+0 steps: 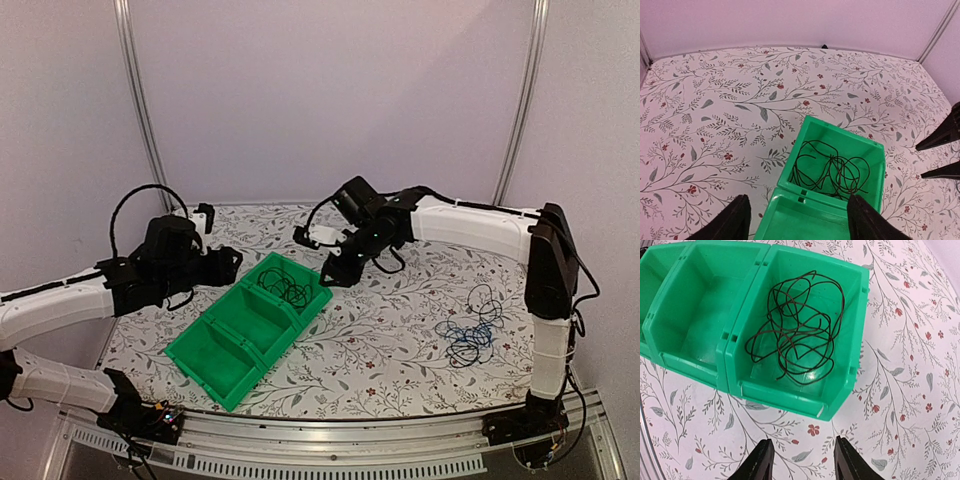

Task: Untangle the cables

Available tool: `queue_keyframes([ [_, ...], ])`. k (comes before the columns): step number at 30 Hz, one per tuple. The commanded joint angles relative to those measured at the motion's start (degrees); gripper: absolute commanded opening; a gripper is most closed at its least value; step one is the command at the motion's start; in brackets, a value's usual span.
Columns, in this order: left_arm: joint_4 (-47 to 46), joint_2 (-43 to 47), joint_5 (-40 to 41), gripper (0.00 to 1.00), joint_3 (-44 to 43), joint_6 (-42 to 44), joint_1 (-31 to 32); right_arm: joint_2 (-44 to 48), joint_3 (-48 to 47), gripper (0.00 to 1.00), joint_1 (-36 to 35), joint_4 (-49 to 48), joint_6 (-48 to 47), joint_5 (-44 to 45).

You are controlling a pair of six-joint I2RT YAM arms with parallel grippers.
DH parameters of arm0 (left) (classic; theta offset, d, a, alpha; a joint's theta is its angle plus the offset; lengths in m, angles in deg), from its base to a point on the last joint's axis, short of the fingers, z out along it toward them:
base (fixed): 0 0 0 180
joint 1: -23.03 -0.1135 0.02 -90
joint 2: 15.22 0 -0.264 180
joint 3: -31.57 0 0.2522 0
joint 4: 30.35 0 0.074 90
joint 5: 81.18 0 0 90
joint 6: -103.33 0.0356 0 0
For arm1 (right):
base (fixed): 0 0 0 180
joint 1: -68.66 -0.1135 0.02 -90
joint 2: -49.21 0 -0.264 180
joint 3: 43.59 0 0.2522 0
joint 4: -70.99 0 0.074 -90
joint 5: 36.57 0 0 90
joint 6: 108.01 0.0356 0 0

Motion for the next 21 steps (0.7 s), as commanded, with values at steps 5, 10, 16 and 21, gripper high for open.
queue_keyframes([
  [5, -12.43, -8.45, -18.07, 0.58, -6.01, 8.71, 1.66, 21.1, 23.59, 0.44, 16.58, -0.33, -2.62, 4.9],
  [10, -13.42, -16.8, -20.79, 0.58, -12.34, 11.74, 7.24, 30.61, 33.88, 0.42, 31.81, -0.51, -4.19, 5.45],
  [16, -9.26, -28.39, -21.82, 0.58, -22.05, 16.76, 14.42, 33.09, 41.47, 0.44, 42.15, -3.2, -9.78, 13.52],
  [21, -10.47, -32.86, -25.11, 0.58, -24.68, 14.84, 17.21, 31.41, 46.1, 0.5, 42.62, -8.43, -14.44, 21.81],
])
